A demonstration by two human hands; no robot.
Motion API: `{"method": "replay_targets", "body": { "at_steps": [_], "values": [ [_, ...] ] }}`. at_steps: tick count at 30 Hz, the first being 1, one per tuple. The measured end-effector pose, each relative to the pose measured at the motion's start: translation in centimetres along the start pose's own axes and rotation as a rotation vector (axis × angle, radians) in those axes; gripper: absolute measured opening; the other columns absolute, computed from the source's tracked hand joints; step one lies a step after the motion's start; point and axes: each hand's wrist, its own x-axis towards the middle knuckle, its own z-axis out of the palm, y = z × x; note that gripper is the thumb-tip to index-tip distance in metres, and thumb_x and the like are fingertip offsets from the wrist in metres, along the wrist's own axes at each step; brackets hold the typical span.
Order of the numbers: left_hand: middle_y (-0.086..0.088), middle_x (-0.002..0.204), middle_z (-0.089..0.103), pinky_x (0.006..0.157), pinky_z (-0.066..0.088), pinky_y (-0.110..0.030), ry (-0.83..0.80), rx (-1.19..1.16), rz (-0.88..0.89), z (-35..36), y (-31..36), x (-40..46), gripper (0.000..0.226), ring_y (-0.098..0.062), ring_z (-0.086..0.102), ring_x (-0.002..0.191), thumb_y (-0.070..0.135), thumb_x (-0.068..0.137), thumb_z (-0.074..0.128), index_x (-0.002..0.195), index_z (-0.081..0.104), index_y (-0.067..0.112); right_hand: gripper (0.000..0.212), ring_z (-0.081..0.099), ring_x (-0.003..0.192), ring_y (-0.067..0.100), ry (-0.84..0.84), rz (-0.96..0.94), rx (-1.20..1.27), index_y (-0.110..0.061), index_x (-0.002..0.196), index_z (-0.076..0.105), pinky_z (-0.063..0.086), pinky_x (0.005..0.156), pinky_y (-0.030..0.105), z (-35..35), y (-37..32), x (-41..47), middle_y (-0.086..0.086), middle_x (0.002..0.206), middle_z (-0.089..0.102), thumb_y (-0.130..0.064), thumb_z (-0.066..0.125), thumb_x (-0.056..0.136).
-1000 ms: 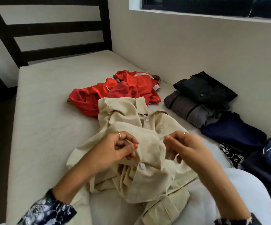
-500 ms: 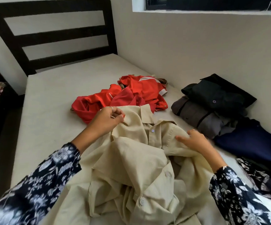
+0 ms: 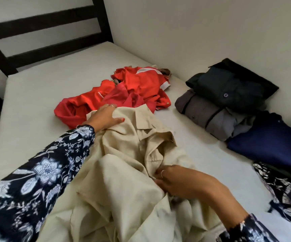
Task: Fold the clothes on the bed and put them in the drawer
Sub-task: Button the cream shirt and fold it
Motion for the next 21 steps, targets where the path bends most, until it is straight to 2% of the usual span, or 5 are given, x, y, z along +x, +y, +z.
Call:
{"method": "replay_targets", "body": {
  "at_steps": [4, 9, 12, 15, 21],
  "values": [
    [-0.015, 0.134, 0.051, 0.105, 0.037, -0.045, 0.056, -0.110, -0.010, 1.7, -1.0, 1.1, 0.052, -0.032, 0.046, 0.126, 0.047, 0.092, 0.054, 0.130, 0.054, 0.012, 0.045, 0.054, 0.063, 0.022, 0.237, 0.129, 0.126, -0.010, 0.068, 0.049, 0.044, 0.060, 0.032, -1.5, 0.8, 0.1, 0.008, 0.069, 0.057, -0.038, 0.037, 0.102],
    [-0.013, 0.135, 0.049, 0.104, 0.033, -0.046, 0.160, 0.001, -0.033, 2.3, -1.2, 1.6, 0.046, -0.032, 0.043, 0.127, 0.043, 0.096, 0.049, 0.130, 0.053, 0.012, 0.022, 0.064, 0.086, 0.032, 0.460, 0.450, 0.174, -0.011, 0.102, 0.054, 0.052, 0.074, 0.035, -2.1, 3.7, 2.1, 0.011, 0.103, 0.060, -0.032, 0.051, 0.097],
    [-0.009, 0.133, 0.051, 0.103, 0.029, -0.045, 0.184, 0.171, -0.014, 2.6, -1.3, 1.3, 0.052, -0.029, 0.044, 0.126, 0.051, 0.093, 0.050, 0.129, 0.052, 0.015, 0.056, 0.056, 0.105, 0.031, 0.415, 0.562, 0.057, -0.011, 0.126, 0.046, 0.043, 0.074, 0.036, -2.5, 4.8, 2.8, 0.009, 0.124, 0.048, -0.055, 0.052, 0.092],
    [-0.008, 0.121, 0.057, 0.100, 0.031, -0.044, 0.274, 0.257, 0.032, 2.6, -1.3, 1.0, 0.040, -0.028, 0.051, 0.118, 0.047, 0.094, 0.049, 0.118, 0.057, 0.016, 0.068, 0.055, 0.109, 0.031, 0.335, 0.592, 0.076, -0.012, 0.128, 0.047, 0.040, 0.074, 0.035, -2.1, 5.3, 3.9, 0.008, 0.126, 0.047, -0.067, 0.046, 0.088],
    [-0.005, 0.104, 0.067, 0.093, 0.035, -0.041, 0.341, 0.372, 0.186, 0.9, -0.6, -0.2, 0.026, -0.025, 0.063, 0.102, 0.030, 0.101, 0.039, 0.099, 0.061, 0.016, 0.030, 0.056, 0.088, 0.023, 0.373, 0.519, 0.023, -0.020, 0.113, 0.053, 0.043, 0.070, 0.031, -0.6, 4.6, 5.4, 0.003, 0.110, 0.059, -0.043, 0.042, 0.096]
  ]
}}
